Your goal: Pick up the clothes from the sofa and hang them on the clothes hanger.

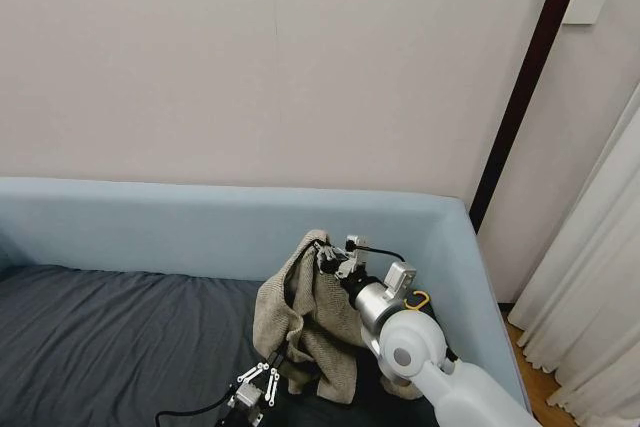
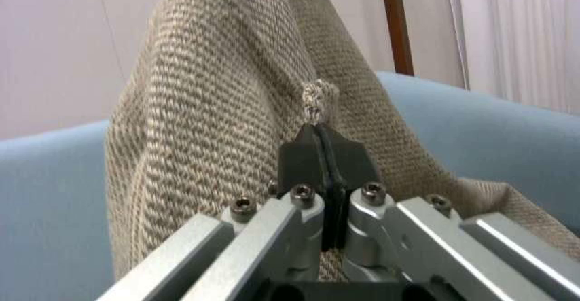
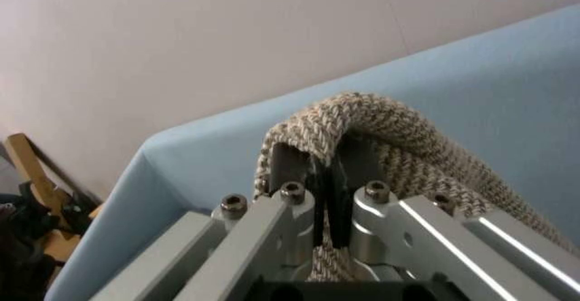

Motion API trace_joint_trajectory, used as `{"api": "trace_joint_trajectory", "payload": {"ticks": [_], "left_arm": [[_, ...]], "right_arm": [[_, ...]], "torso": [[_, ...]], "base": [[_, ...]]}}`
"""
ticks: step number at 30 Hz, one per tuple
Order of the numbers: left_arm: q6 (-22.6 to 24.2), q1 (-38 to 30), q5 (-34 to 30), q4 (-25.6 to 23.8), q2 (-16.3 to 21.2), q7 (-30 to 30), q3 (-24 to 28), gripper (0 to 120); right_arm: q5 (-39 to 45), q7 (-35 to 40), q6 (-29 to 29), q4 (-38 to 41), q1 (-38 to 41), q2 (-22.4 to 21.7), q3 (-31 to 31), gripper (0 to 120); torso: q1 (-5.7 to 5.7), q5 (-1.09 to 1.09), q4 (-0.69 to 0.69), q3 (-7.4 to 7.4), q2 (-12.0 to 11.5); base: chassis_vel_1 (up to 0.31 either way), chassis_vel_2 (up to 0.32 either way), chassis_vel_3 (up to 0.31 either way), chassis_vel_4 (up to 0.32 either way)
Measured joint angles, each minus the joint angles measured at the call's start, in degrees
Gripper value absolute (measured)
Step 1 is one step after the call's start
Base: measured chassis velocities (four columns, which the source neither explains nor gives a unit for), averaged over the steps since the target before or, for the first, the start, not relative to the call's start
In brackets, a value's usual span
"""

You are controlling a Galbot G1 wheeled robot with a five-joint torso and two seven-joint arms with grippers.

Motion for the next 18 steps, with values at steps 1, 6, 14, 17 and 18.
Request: {"api": "trace_joint_trajectory", "payload": {"ticks": [1, 6, 14, 17, 18], "left_arm": [[0.0, 0.0, 0.2, 0.4, -0.3, 0.0, 0.0, 0], [0.1, -0.4, 1.7, 2.2, -2.1, -0.3, 0.3, 0], [0.2, -1.1, 3.7, 3.9, -5.0, -0.6, 0.4, 28], [0.2, -0.9, 3.9, 3.8, -5.2, -0.7, 0.3, 41], [0.2, -0.9, 3.9, 3.8, -5.2, -0.7, 0.3, 41]], "right_arm": [[0.0, 0.0, 0.0, 0.0, -0.1, 0.0, -0.1, 0], [-0.2, -0.1, 0.0, 0.0, -0.1, 0.4, -0.6, 0], [-0.2, -0.2, 0.0, 0.1, 0.1, 0.5, -1.5, 0], [-0.2, -0.2, 0.0, 0.2, 0.1, 0.5, -1.5, 0], [-0.2, -0.2, 0.0, 0.2, 0.1, 0.5, -1.5, 0]], "torso": [[0.0, 0.0, 0.0, 0.0, 0.0], [0.0, 0.0, 0.0, 0.0, 0.0], [0.0, 0.0, 0.0, 0.0, 0.0], [0.0, 0.01, 0.0, 0.0, 0.0], [0.0, 0.01, 0.0, 0.0, 0.0]], "base": [[0.0, 0.0, 0.0, 0.0], [0.0, 0.0, 0.0, 0.0], [0.0, 0.0, 0.0, 0.0], [0.0, 0.0, 0.0, 0.0], [0.0, 0.0, 0.0, 0.0]]}}
